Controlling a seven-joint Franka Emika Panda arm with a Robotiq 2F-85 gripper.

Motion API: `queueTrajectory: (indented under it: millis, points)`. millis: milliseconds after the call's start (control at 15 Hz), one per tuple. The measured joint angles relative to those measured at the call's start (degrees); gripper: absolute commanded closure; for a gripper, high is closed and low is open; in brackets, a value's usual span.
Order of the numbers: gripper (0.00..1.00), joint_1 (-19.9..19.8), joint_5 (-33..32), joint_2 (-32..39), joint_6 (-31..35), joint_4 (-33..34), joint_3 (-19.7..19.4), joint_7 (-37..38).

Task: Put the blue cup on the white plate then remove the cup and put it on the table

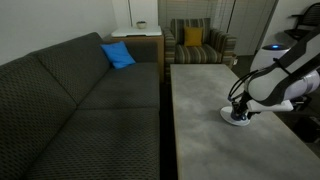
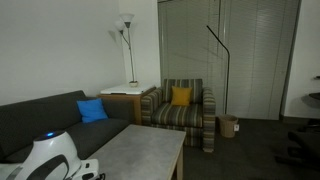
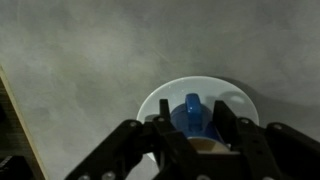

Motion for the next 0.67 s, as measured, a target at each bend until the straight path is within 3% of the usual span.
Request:
queueTrajectory:
  millis: [667]
  points:
    - [0.76,0.0,0.0,0.0,0.0,0.0,0.5,-0.2]
